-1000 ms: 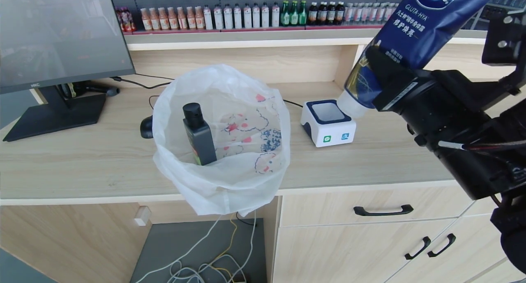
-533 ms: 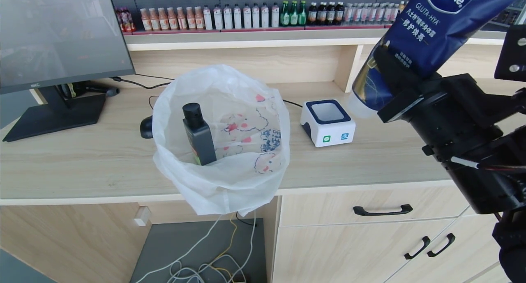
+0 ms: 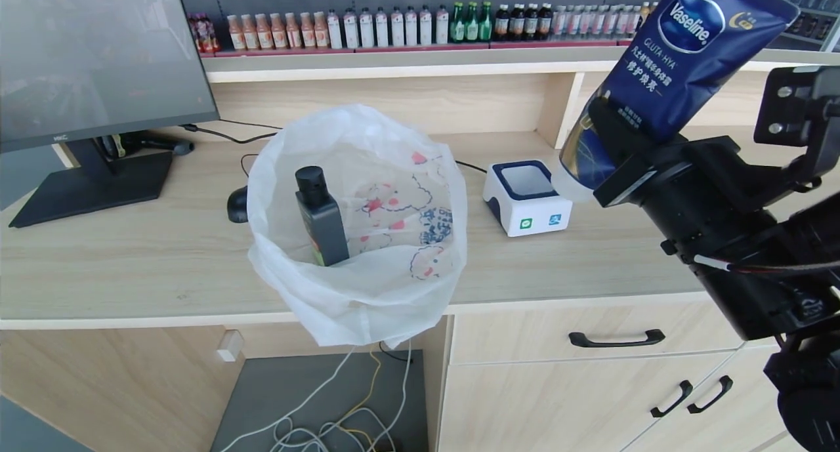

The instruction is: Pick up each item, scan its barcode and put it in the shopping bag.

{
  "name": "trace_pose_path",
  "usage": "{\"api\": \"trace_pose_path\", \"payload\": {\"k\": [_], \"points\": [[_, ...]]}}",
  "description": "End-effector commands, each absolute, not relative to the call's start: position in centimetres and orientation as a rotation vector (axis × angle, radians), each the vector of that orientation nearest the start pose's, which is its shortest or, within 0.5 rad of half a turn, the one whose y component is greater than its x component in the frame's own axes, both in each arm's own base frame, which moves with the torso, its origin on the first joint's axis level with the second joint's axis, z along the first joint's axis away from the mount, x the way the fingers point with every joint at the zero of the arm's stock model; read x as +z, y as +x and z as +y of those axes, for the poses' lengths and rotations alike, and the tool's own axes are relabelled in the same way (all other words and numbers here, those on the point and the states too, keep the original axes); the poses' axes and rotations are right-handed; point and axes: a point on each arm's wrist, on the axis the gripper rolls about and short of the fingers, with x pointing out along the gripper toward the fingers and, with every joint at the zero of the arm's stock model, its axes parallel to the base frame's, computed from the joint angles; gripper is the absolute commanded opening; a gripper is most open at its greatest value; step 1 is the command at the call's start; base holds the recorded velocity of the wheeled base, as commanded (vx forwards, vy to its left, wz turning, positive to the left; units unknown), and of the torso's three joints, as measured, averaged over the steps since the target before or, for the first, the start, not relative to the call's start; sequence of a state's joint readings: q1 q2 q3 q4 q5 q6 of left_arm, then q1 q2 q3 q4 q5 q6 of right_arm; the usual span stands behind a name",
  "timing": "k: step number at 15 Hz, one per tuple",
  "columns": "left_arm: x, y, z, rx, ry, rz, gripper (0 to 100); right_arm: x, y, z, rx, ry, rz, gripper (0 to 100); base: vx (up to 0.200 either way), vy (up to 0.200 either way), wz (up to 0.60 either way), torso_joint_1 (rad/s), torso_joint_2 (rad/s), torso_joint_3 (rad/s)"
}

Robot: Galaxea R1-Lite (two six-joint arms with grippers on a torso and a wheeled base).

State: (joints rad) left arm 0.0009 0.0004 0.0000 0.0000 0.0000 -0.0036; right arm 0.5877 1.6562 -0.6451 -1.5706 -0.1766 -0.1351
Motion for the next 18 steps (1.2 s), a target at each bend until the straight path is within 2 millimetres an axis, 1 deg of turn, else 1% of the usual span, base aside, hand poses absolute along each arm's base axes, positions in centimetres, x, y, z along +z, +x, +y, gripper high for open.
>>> {"api": "trace_pose_path", "payload": {"k": [1, 12, 16, 18], "points": [[7.5, -2.3, 0.0, 0.000, -0.005, 0.000, 100, 24.4, 22.7, 14.6, 0.363, 0.080, -0.545, 0, 0.000, 0.200, 0.00, 0.007, 0.00, 0.002], [7.5, -2.3, 0.0, 0.000, -0.006, 0.000, 100, 24.6, 22.9, 14.3, 0.351, 0.086, -0.550, 0, 0.000, 0.200, 0.00, 0.001, 0.00, 0.002], [7.5, -2.3, 0.0, 0.000, -0.003, 0.000, 100, 24.5, 23.5, 14.4, 0.342, 0.083, -0.550, 0, 0.000, 0.000, 0.00, 0.000, 0.00, 0.000], [7.5, -2.3, 0.0, 0.000, -0.003, 0.000, 100, 24.2, 24.5, 13.0, 0.284, 0.063, -0.541, 0, 0.000, 0.000, 0.00, 0.000, 0.00, 0.000]]}}
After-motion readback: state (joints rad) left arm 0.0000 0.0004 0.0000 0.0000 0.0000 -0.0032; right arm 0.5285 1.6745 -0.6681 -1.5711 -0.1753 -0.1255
